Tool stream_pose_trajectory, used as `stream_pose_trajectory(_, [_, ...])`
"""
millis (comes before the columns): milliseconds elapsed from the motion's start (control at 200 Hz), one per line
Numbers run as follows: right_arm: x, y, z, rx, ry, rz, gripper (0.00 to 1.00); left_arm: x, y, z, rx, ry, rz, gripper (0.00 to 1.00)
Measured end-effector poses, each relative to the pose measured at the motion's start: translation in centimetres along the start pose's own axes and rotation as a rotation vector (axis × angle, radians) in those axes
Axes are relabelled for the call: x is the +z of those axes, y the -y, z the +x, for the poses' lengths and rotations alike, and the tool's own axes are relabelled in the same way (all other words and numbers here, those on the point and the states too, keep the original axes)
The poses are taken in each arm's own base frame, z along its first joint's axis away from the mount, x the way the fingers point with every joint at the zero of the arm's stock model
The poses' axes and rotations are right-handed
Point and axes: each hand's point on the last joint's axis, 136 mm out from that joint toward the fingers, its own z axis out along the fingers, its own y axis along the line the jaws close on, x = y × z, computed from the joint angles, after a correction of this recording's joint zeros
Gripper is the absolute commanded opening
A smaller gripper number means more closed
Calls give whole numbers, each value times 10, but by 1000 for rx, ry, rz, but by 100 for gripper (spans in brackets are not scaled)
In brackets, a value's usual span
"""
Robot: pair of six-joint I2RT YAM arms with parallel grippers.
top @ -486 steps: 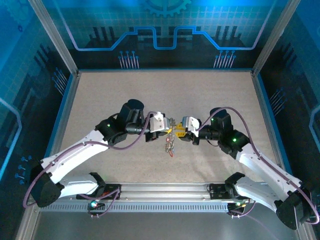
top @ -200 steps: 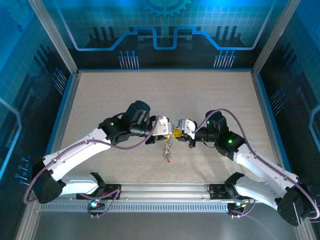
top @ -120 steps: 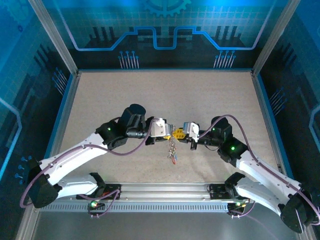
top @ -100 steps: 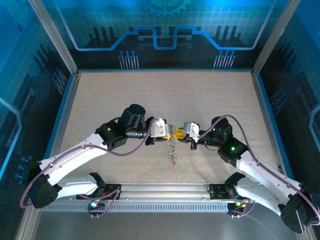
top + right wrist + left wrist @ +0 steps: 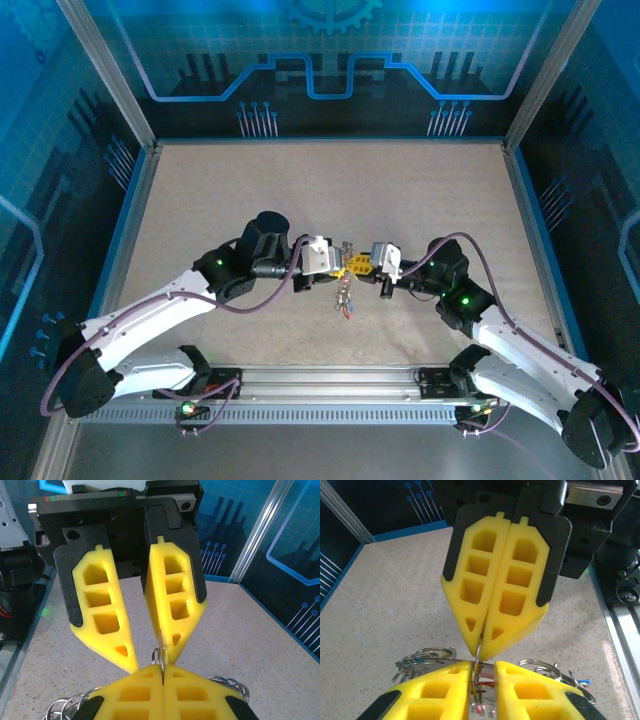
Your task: Put the keys on the keyring
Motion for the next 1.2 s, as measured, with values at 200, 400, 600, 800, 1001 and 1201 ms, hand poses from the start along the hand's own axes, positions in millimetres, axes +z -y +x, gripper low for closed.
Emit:
stream_pose_trajectory(200, [-1, 1, 0, -6, 0, 6, 0, 0, -3, -1, -8, 8, -14, 0])
stream_pose_trajectory(400, [-3, -1, 1, -57, -63, -23, 19, -1, -3, 11, -9, -56, -23, 0])
stream_pose_trajectory(600, [-4, 4, -13, -134, -132, -62, 28, -8, -12, 3, 62, -171, -44, 0])
stream_pose_trajectory(800, [-1, 2, -3, -120, -210, -109, 30, -13, -14, -3, 145, -235, -51, 0])
stream_pose_trajectory(1001, [2, -1, 3, -65, -220, -135, 30, -15, -8, 7, 183, -289, -8, 0])
stream_pose_trajectory(1201, [4, -4, 2, -46, -208, -152, 29, -13, -7, 6, 183, -308, 12, 0])
